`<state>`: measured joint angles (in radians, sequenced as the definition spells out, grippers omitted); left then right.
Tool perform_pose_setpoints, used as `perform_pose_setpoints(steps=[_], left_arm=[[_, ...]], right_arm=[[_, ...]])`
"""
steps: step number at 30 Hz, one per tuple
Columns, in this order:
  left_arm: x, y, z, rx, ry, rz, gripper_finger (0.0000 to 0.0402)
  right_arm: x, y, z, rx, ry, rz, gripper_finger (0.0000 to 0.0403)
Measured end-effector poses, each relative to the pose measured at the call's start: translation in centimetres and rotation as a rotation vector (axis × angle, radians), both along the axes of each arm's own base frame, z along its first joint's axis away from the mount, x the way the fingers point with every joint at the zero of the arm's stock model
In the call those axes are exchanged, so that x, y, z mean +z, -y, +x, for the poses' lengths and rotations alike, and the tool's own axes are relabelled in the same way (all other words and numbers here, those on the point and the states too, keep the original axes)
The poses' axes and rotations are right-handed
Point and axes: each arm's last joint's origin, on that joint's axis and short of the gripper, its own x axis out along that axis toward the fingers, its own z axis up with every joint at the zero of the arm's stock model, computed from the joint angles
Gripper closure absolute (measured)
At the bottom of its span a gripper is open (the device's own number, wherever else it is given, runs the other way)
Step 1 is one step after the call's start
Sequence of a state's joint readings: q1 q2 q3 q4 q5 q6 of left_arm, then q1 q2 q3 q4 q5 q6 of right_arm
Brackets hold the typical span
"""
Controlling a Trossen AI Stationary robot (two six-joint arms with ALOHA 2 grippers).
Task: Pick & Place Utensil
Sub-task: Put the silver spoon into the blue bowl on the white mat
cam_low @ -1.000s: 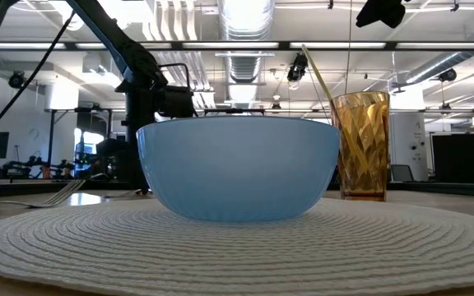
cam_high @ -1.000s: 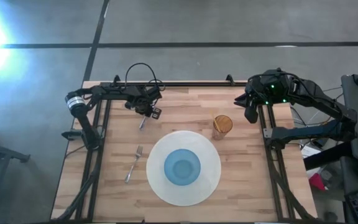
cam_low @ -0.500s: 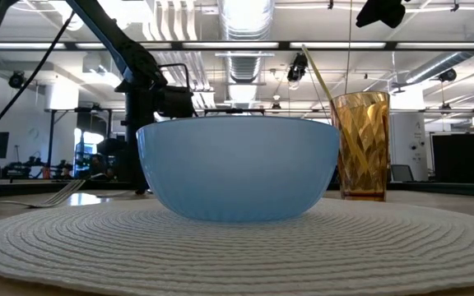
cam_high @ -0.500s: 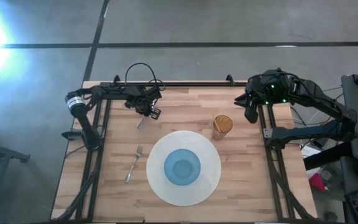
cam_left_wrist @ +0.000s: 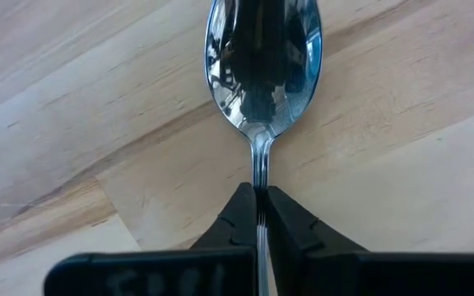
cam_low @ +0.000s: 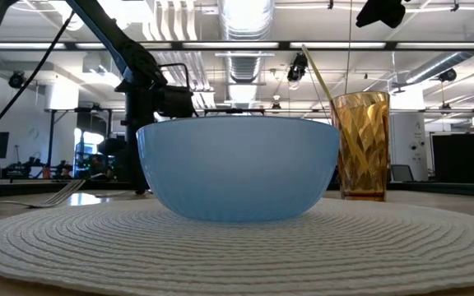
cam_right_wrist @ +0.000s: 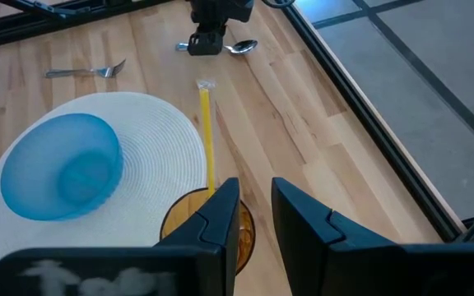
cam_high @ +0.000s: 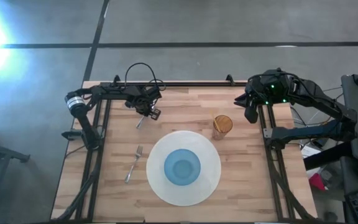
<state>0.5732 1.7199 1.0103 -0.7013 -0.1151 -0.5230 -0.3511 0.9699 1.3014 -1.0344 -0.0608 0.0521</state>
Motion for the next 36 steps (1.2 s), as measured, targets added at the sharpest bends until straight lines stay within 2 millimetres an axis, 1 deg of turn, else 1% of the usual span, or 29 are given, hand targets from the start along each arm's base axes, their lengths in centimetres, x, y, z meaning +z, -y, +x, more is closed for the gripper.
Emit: perform_pose_setpoints(steps=[23,31,36], left_arm=[[0.2,-0.1,-0.1,-0.060,-0.027,0.040,0.0400],[1.9,0.0,-0.3,-0.080,0.018,0.082,0.0401],[3.9,0.8,-0.7,-0.133,0.038,0.105,0.0401]], right_arm=[[0.0,0.0,0.0,-0.005,0.001,0.006,0.0335],[0.0,0.0,0.0,-0.005,0.000,0.006,0.0335],[0.0,0.0,0.0,-0.005,0.000,0.007,0.0335]])
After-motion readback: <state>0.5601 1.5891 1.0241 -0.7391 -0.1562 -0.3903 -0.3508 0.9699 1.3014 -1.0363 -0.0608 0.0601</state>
